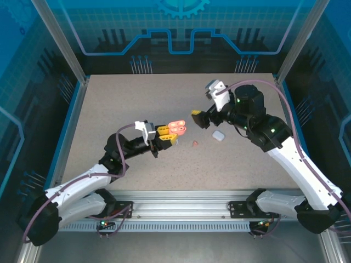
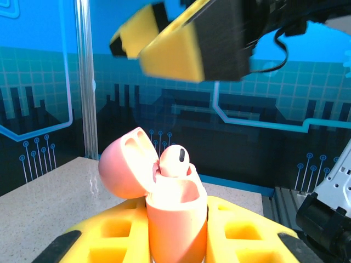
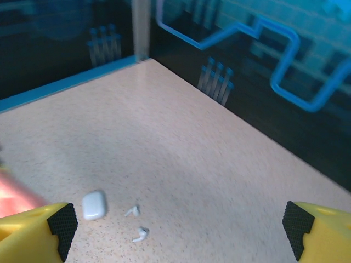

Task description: Insert wireless bluetooth earbuds into charging case

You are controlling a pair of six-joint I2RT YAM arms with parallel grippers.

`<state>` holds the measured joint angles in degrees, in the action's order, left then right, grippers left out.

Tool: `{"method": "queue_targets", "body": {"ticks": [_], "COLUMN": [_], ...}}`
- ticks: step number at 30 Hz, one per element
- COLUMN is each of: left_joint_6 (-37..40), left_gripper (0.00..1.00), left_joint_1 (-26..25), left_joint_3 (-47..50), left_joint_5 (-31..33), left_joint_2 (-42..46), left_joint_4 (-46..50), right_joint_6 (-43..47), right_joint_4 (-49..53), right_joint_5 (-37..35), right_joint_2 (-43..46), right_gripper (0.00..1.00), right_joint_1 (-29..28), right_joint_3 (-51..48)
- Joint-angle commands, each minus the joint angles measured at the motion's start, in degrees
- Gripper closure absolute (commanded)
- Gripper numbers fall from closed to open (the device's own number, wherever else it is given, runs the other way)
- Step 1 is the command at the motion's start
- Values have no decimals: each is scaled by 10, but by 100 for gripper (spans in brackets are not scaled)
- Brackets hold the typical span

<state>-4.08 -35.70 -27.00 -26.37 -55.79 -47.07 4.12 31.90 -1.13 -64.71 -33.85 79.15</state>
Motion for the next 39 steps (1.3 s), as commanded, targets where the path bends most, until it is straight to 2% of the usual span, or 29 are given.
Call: {"method": "queue_targets", "body": {"ticks": [1, 5, 8, 15, 18, 27, 39], "left_joint_6": [19, 35, 41, 45, 46, 49, 50], "left_gripper": [100, 100, 100, 100, 100, 100, 100], "left_joint_1": [-2, -2, -2, -2, -2, -2, -2], "left_joint_3": [17, 24, 21, 17, 17, 17, 19], "left_joint_5": [7, 17, 18, 22, 21, 24, 26], "left_joint_2": [23, 48, 64, 72, 71, 73, 74], "left_joint_4": [-31, -24, -2, 11, 13, 18, 19], "right_joint_6": [-95, -142, -151, -171, -168, -164, -147], "right_joint_4": [8, 25, 46, 96, 99, 91, 98], "right_joint_5": [-1, 12, 8, 24, 16, 54, 47], "right_joint_2": [-2, -24, -61, -196, -252, -377, -447], "right_gripper": [0, 0, 0, 20, 27, 49, 55], "right_joint_1": [47, 87, 93, 80, 61, 39, 34], "right_joint_3": [-41, -86, -103, -92, -88, -63, -21]}}
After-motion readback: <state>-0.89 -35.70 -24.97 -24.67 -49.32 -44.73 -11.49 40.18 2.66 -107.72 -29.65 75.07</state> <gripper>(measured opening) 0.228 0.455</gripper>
